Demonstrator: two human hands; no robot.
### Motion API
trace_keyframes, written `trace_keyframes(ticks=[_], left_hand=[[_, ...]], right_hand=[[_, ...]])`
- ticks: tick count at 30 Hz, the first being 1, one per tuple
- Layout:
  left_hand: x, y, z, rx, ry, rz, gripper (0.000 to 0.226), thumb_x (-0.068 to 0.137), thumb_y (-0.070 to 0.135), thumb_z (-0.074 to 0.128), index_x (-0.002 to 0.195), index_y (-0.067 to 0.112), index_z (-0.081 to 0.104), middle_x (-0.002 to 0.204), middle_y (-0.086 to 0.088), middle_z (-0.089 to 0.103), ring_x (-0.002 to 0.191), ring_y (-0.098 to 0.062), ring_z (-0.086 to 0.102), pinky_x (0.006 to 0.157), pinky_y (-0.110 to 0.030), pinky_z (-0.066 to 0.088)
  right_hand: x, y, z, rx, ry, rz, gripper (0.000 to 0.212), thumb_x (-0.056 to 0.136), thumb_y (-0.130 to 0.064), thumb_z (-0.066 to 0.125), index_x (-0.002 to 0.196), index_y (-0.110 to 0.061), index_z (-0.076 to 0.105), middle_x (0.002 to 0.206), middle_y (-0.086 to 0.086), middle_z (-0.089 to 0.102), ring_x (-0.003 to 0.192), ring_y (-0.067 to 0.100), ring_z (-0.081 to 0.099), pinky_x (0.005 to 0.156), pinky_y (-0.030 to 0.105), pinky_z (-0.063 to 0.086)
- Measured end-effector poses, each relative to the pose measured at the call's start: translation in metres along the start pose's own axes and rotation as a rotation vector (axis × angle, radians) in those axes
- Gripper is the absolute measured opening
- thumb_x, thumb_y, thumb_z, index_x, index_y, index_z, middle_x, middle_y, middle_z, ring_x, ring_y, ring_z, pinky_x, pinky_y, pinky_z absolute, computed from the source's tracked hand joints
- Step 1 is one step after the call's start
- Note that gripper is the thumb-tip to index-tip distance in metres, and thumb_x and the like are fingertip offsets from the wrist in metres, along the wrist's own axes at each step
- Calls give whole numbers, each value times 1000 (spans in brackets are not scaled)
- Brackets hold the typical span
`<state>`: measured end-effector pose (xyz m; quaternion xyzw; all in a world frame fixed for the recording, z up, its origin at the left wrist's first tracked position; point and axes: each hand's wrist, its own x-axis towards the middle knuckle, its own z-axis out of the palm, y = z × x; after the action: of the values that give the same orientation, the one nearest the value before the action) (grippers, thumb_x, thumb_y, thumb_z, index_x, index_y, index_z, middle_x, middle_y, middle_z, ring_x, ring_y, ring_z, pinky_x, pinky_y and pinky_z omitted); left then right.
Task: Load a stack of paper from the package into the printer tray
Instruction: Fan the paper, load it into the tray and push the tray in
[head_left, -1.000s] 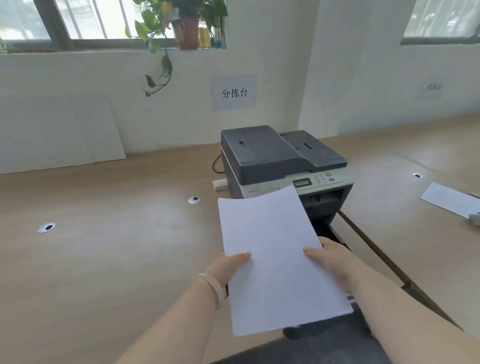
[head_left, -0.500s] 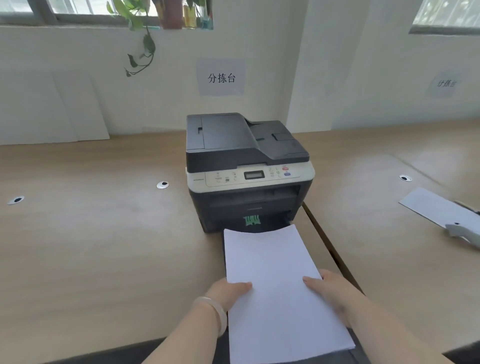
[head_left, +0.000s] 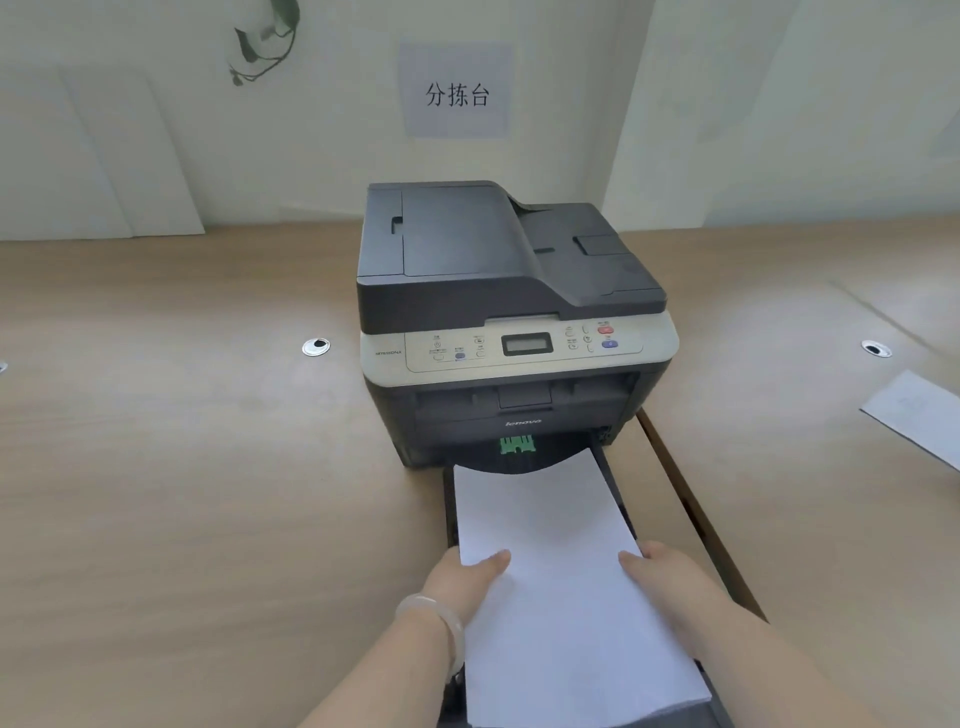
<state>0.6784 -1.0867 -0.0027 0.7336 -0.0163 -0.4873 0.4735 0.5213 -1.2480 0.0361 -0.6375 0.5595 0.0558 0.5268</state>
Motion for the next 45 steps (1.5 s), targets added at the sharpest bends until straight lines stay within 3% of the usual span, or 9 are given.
trace_keyframes(ticks=[2,5,8,12,20,31,41,43,45], left_hand=[[11,5,4,1,60,-22,50,87,40,57,130,16,46,124,-1,56,115,-23,54,101,-36,41],[27,6,11,-19,96,2,13,97,26,40,106,19,45,96,1,48,88,-16,47,80,-28,36],[39,10,14,4,124,24,23,98,18,33,78,18,44,81,-1,42,71,-14,40,68,-26,33],[51,15,17,-118,209,-65,30,96,9,34,69,21,36,74,1,38,61,-13,33,55,-19,27],[61,20,26,-112,172,-48,29,95,12,35,120,13,49,107,-9,58,95,-29,53,92,-37,42],[78,24,35,-12,274,-138,49,97,34,35,144,16,32,146,-4,41,129,-29,42,94,-32,31],[65,25,22,-294,307,-151,48,90,53,39,107,13,59,116,-5,63,113,-30,56,108,-44,38],[58,25,19,-327,305,-117,38,91,52,40,78,19,54,88,-1,59,91,-25,58,99,-38,42],[49,28,16,-371,279,-92,33,93,49,39,79,22,54,82,2,55,78,-19,56,83,-34,41]], right_hand=[[13,-3,0,-6,7,14,29,91,-21,45,108,-3,60,109,24,68,96,38,68,88,43,53],[30,-6,1,-12,2,32,28,93,-21,44,112,-8,60,110,24,68,99,39,66,89,44,52],[45,-8,4,-10,-9,15,32,94,-18,44,121,-9,58,111,18,69,97,36,65,89,40,52],[60,-10,5,5,-23,11,36,95,-14,44,130,-9,53,99,4,66,97,31,63,87,36,50],[85,-17,-2,-36,-33,-23,31,95,-14,41,123,-9,54,103,14,66,93,33,62,82,36,49],[109,-19,16,-49,-52,34,42,100,-16,41,140,-5,36,136,18,52,120,35,50,94,33,40],[94,-20,12,-88,-69,1,56,101,-33,35,152,-15,20,156,10,30,140,33,32,110,39,29],[89,-19,9,-128,-57,-29,54,102,-33,32,151,-13,23,157,9,29,141,31,31,111,37,28],[84,-16,4,-131,-38,-59,52,102,-34,30,149,-12,30,154,10,35,139,32,34,110,38,29]])
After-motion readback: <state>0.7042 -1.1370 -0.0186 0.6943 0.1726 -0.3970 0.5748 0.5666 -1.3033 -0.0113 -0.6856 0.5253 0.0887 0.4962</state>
